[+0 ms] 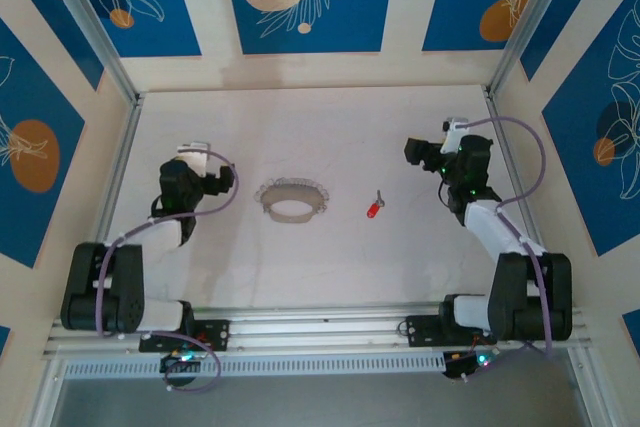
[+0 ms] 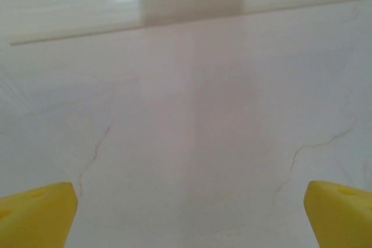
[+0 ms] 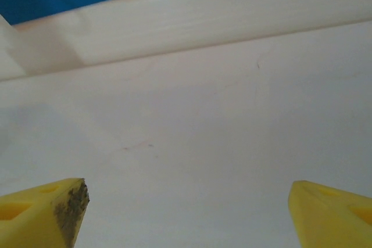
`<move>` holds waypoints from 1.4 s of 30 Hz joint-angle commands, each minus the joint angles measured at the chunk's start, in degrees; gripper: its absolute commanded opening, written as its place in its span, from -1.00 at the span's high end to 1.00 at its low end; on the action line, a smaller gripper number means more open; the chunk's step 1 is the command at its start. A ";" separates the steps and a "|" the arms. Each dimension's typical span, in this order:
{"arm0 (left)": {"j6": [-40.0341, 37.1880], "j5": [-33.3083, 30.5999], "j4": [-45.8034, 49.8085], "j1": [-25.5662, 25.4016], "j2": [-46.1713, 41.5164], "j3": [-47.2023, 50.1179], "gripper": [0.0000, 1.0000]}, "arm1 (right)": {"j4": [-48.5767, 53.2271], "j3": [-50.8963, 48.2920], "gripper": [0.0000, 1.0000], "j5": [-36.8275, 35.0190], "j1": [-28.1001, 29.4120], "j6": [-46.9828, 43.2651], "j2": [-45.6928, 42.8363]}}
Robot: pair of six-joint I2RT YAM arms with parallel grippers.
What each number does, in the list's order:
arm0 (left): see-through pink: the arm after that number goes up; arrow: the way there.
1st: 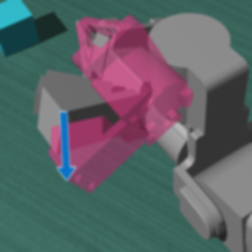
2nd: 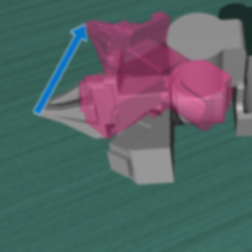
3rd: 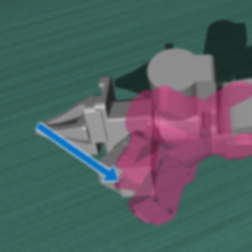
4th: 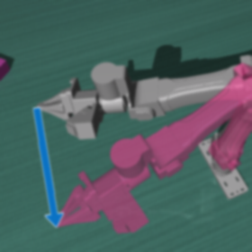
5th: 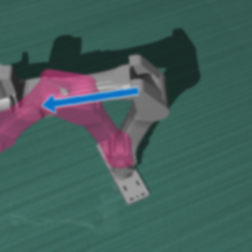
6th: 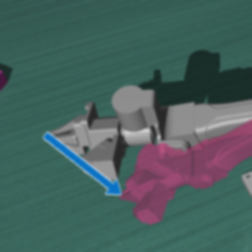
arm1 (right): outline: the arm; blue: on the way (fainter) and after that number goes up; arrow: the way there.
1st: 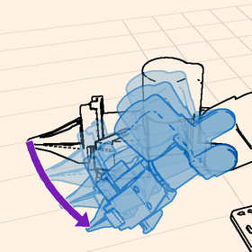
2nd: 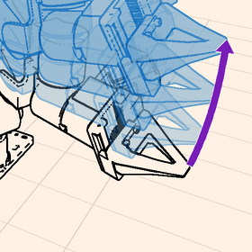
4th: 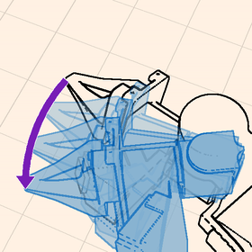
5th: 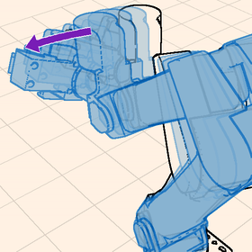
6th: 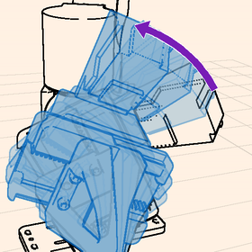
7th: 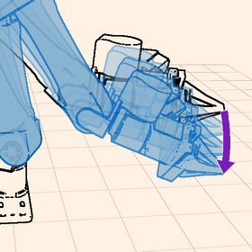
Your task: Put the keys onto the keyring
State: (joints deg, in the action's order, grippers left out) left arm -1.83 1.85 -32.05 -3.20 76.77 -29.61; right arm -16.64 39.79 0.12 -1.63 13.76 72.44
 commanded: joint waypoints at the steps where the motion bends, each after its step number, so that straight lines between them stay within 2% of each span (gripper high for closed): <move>1: 4.62 1.01 10.59 0.21 -4.39 -4.04 -1.00 | 11.47 2.05 -0.77 4.48 0.86 5.00 -1.99; 4: 11.70 2.04 15.88 -0.05 -7.55 -6.47 -1.00 | 15.74 3.32 -0.72 5.31 4.37 5.35 -3.37; 11: 24.30 5.48 24.51 -2.66 -15.62 -7.01 -1.00 | 25.10 5.95 -0.55 3.25 17.82 6.93 -0.67; 16: 29.02 5.00 28.65 -8.06 -20.06 -5.18 -0.99 | 24.39 5.51 -0.45 5.61 23.59 14.00 4.98; 20: 31.70 2.31 28.80 -14.84 -21.53 -2.67 -0.99 | 20.23 4.23 -0.42 9.28 27.07 18.95 10.25; 24: 33.08 -1.21 27.56 -21.34 -20.36 -0.87 -0.99 | 17.75 5.40 -0.36 10.73 29.49 21.28 15.29; 29: 35.13 -2.52 24.36 -25.62 -16.46 0.30 -1.00 | 17.04 8.61 -0.32 11.16 32.69 22.97 20.25; 35: 37.86 -1.54 19.23 -27.12 -10.45 1.32 -1.00 | 16.68 11.13 -0.30 9.24 35.79 23.77 23.99; 42: 39.68 -0.35 12.12 -27.60 -2.18 2.14 -0.99 | 16.04 14.67 -0.26 8.67 36.18 24.43 29.83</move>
State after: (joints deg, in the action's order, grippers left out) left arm 36.25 1.02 -14.81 -30.22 72.69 -28.10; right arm -0.34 52.34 9.02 34.46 37.12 100.36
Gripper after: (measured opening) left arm 0.998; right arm 0.629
